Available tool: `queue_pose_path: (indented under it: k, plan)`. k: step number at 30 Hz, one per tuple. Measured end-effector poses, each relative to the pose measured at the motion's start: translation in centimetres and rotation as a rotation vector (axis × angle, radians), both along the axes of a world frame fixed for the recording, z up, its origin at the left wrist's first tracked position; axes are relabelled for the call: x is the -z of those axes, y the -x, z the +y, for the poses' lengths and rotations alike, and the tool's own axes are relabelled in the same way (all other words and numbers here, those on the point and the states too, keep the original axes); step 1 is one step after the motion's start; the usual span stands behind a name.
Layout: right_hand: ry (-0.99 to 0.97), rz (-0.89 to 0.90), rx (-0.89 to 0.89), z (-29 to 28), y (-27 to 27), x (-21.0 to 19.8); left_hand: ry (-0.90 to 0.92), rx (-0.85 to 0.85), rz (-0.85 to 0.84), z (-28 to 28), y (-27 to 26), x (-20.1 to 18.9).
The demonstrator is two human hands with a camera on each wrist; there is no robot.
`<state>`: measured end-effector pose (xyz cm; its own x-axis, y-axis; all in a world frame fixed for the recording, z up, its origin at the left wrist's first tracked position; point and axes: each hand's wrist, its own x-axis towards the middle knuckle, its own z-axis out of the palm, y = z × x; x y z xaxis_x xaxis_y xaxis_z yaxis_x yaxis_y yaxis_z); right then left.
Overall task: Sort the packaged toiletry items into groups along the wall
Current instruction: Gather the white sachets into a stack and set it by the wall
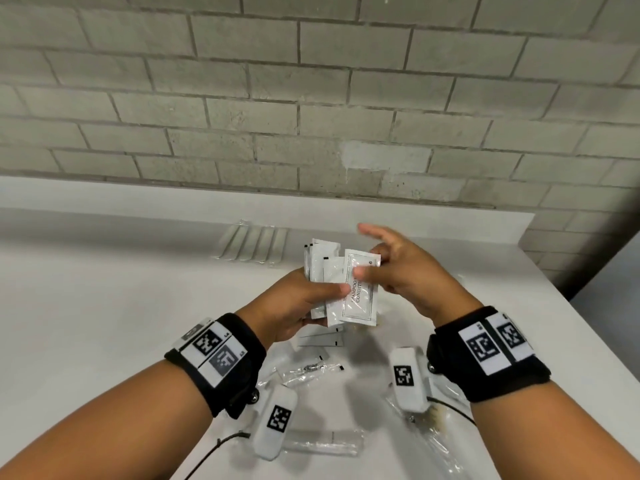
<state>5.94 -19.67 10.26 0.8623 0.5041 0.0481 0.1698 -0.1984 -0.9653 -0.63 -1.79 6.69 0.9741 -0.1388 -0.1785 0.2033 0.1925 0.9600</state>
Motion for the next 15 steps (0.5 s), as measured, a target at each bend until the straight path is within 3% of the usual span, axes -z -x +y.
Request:
queue_pose_path:
  k: [1,3,7,10,15]
  plan:
    - [0.089,0.015,-0.038,0.1,0.0,-0.2,-0.011,-0.012,0.003,-0.1,-0.1,0.1]
    - [0.060,0.049,0.033,-0.1,-0.1,-0.5,-0.014,-0.073,0.004,0.0,-0.3,0.4]
    - [-0.359,0.337,0.245,-0.9,-0.2,0.0,0.050,-0.196,0.017,0.3,-0.3,1.0]
    - [-0.465,0.511,0.260,0.2,0.9,1.8,0.056,-0.206,-0.012,0.0,-0.2,0.8]
    - [-0.042,0.280,0.209,1.2,2.3,3.9,0.024,-0.206,-0.054,-0.9,-0.5,0.3]
